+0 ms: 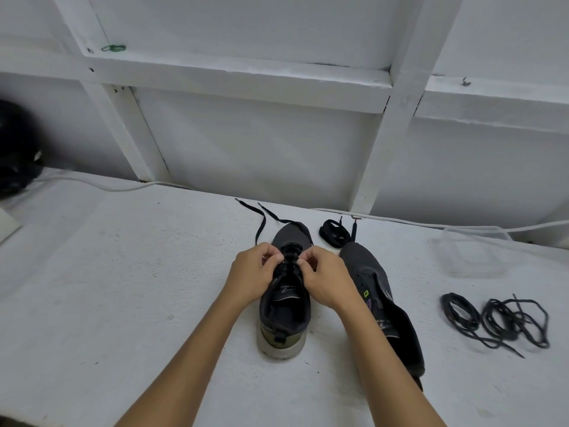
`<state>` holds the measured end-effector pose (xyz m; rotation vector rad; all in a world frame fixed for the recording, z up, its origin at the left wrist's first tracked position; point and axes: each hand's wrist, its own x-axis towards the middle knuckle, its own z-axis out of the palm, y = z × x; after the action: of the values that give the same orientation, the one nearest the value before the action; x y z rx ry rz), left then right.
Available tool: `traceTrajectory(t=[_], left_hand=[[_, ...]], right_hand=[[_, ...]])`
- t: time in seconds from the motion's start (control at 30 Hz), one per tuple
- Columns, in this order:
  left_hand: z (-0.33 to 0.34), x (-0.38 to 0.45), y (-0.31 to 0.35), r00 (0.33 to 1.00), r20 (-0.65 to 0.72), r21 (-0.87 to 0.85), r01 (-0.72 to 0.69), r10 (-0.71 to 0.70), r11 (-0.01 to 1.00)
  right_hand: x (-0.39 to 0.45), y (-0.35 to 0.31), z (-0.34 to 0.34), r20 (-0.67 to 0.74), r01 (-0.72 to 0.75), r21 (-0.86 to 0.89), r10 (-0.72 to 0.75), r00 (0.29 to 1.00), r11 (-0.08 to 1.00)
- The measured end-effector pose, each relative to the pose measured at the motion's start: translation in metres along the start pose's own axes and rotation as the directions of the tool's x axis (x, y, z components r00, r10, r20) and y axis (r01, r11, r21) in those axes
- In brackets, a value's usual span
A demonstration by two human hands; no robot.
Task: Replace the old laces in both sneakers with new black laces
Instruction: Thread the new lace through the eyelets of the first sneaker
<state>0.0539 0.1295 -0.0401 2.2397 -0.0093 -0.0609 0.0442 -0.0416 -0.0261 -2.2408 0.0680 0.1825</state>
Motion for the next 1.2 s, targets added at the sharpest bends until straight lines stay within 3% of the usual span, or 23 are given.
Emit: traceTrajectory(t=[0.2, 0.43, 0.67, 1.03, 1.2], left_hand=[[-0.006, -0.01, 0.001, 0.997, 0.018, -0.138, 0.07, -0.069, 0.988], [-0.012, -0.017, -0.001, 0.984, 0.138, -0.209, 0.144, -0.117, 0.967], [-0.009, -0.015, 0.009, 0.992, 0.105, -0.023, 0.068, -0.065, 0.997], [-0.019, -0.019, 0.012, 0.988, 0.121, -0.096, 0.103, -0.091, 0.99], [-0.025, -0.024, 0.016, 0.984, 0.167, -0.11, 0.078, -0.059, 0.991]], right_hand=[[-0.01, 0.004, -0.003, -0.064, -0.028, 0.191, 0.04, 0.997, 0.981], [-0.014, 0.004, -0.009, 0.032, -0.061, 0.162, 0.056, 0.998, 0.985], [-0.013, -0.001, -0.01, 0.106, 0.011, 0.016, -0.012, 0.994, 1.0], [-0.014, 0.001, -0.011, 0.038, -0.038, 0.227, 0.03, 0.999, 0.973], [-0.016, 0.003, -0.02, 0.081, -0.014, 0.182, -0.001, 0.997, 0.983]])
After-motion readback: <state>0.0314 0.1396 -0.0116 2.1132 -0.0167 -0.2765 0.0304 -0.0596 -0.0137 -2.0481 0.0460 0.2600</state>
